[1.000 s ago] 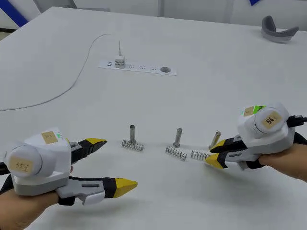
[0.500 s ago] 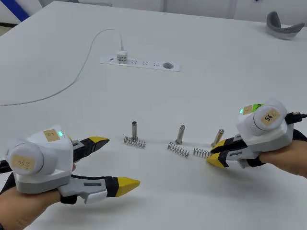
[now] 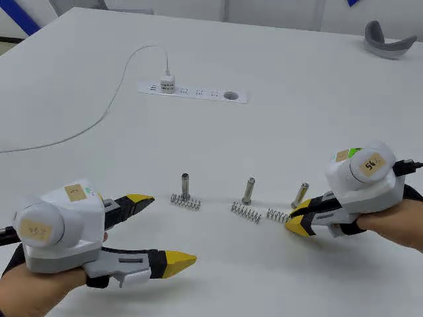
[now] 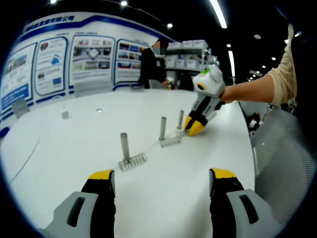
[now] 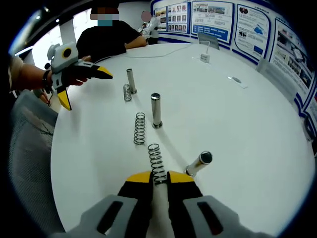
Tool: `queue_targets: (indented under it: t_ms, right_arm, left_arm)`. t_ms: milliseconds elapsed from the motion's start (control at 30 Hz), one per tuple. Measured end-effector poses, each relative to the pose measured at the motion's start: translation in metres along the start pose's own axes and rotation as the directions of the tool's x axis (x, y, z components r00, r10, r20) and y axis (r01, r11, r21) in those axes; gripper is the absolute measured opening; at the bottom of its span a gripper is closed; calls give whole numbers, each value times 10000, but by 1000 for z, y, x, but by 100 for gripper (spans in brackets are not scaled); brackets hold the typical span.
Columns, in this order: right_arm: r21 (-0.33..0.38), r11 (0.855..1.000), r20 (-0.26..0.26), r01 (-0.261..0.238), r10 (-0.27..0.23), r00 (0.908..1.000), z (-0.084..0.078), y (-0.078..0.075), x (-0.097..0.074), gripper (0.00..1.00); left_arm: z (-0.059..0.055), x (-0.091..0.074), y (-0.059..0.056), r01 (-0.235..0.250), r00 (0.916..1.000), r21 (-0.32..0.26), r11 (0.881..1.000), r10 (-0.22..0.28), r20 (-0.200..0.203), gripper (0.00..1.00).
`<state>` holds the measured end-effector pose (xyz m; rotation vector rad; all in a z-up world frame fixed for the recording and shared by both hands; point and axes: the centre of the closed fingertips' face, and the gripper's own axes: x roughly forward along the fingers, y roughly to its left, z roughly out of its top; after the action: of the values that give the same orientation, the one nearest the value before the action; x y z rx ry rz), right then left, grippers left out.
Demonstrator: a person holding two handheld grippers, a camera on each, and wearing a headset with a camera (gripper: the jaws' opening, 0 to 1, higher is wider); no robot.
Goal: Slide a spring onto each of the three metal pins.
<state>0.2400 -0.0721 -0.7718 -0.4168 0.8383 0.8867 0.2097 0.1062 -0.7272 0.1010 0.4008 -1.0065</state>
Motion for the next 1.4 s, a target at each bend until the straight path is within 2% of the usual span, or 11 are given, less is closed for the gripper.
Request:
queue_targets:
  t_ms: [333,567,767,1100,1400]
  right_arm:
    - [48,9998,-117,214,-214,9997,0,-1,-1,12]
    - [88,9994,149,347,-348,9993,4,0,-11,11]
    - [-49,9994,215,328,-327,9992,6,7,-17,11]
    - [-626,9980,372,-15,38,9993,20,24,-22,11]
    - [-1322,9894,431,-596,659,9969,35,47,-21,12]
  left_arm:
    - [1,2,-1,101,9999,118,9999,-101,8,78]
    - [5,4,-3,173,9998,225,9996,-174,12,75]
    - [7,9,-10,359,9994,323,9988,-359,-2,73]
    - [10,17,-23,680,9977,573,9960,-677,-61,69]
    - [15,26,-32,945,9955,872,9917,-945,-41,62]
